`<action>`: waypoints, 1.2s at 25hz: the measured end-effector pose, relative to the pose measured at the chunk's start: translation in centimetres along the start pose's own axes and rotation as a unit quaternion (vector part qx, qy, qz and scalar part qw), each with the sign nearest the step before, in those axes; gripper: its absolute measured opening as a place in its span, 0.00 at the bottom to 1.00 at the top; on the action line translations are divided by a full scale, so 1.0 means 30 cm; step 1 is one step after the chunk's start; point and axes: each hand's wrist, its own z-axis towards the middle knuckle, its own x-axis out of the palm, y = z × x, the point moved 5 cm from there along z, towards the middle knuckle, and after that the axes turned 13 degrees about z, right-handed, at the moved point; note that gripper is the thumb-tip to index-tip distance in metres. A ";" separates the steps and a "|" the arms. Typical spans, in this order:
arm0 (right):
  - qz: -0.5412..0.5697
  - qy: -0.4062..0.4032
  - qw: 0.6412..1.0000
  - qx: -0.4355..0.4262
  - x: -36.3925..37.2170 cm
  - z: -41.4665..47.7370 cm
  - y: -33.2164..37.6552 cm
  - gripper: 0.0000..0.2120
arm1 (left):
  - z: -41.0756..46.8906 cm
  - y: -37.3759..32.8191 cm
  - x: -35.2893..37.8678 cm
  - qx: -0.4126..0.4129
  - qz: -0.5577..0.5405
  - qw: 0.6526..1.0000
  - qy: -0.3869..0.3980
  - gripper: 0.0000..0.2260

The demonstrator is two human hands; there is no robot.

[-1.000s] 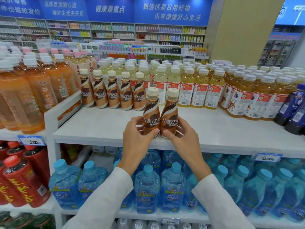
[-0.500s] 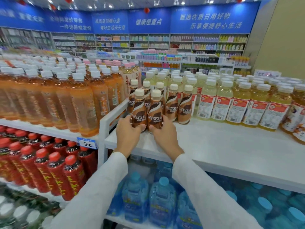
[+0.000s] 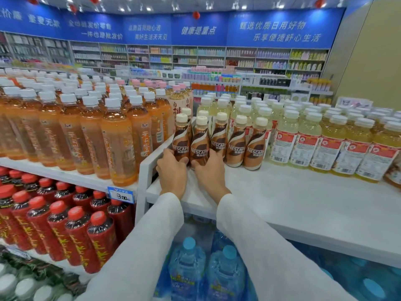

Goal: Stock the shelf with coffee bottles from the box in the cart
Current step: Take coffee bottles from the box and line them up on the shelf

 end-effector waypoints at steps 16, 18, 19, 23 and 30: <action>0.022 -0.029 0.999 0.006 0.018 0.003 0.016 0.28 | 0.073 0.047 0.045 -0.020 0.026 0.999 -0.018 0.20; 0.021 -0.035 0.999 0.011 0.020 0.001 0.022 0.28 | 0.077 0.047 0.048 -0.019 0.032 0.999 -0.022 0.21; 0.019 -0.036 0.999 0.013 0.022 0.003 0.023 0.28 | 0.079 0.049 0.052 -0.017 0.035 0.999 -0.024 0.21; 0.015 -0.036 0.999 0.010 0.027 0.007 0.019 0.28 | 0.088 0.062 0.066 -0.007 0.033 0.999 -0.028 0.23; 0.021 -0.004 1.000 0.010 0.006 -0.027 0.017 0.38 | 0.056 0.060 0.036 0.020 0.022 0.999 -0.037 0.21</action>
